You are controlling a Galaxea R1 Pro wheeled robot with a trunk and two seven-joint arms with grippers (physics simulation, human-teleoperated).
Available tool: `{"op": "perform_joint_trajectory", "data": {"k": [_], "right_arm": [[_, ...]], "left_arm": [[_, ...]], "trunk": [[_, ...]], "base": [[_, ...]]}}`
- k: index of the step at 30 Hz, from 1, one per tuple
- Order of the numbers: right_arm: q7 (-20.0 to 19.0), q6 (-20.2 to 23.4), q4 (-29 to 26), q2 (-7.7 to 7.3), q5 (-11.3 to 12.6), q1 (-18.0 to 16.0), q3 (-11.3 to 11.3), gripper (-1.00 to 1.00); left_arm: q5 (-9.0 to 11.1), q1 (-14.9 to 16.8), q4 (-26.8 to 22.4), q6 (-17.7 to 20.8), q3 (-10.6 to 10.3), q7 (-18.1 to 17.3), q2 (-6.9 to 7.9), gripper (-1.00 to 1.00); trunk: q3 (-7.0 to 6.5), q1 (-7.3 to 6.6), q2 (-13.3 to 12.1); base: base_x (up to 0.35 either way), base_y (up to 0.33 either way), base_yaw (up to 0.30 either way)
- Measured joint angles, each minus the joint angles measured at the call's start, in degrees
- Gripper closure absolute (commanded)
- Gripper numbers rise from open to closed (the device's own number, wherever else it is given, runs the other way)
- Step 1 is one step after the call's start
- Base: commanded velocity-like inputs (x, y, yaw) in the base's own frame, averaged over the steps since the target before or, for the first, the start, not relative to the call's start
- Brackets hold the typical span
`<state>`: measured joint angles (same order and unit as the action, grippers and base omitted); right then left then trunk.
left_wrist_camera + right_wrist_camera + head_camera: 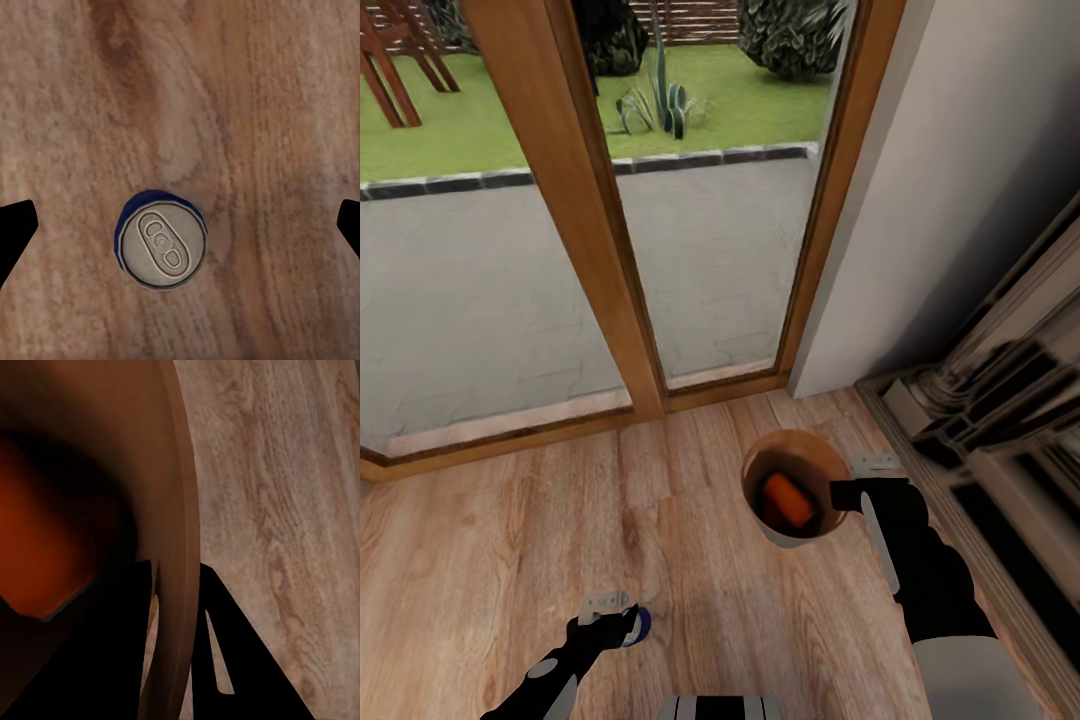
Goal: Put the three can of soda from the living room inside the tash can in the kitchen.
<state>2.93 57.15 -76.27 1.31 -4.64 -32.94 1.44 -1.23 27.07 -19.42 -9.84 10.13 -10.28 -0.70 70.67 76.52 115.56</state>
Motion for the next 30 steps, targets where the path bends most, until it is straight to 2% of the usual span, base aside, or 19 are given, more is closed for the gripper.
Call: {"op": "perform_joint_trajectory", "data": {"k": [12,30], "right_arm": [[0.0,0.0,0.0,0.0,-0.3,0.0,0.0,1.0],[0.1,0.0,0.0,0.0,-0.4,0.0,0.0,1.0]], "left_arm": [[0.0,0.0,0.0,0.0,0.0,0.0,0.0,-1.0],[0.0,0.0,0.0,0.0,0.0,0.0,0.0,-1.0]], "trunk": [[0.94,0.0,0.0],[1.03,0.0,0.0]], "base": [[0.0,0.0,0.0],[0.042,0.0,0.0]]}}
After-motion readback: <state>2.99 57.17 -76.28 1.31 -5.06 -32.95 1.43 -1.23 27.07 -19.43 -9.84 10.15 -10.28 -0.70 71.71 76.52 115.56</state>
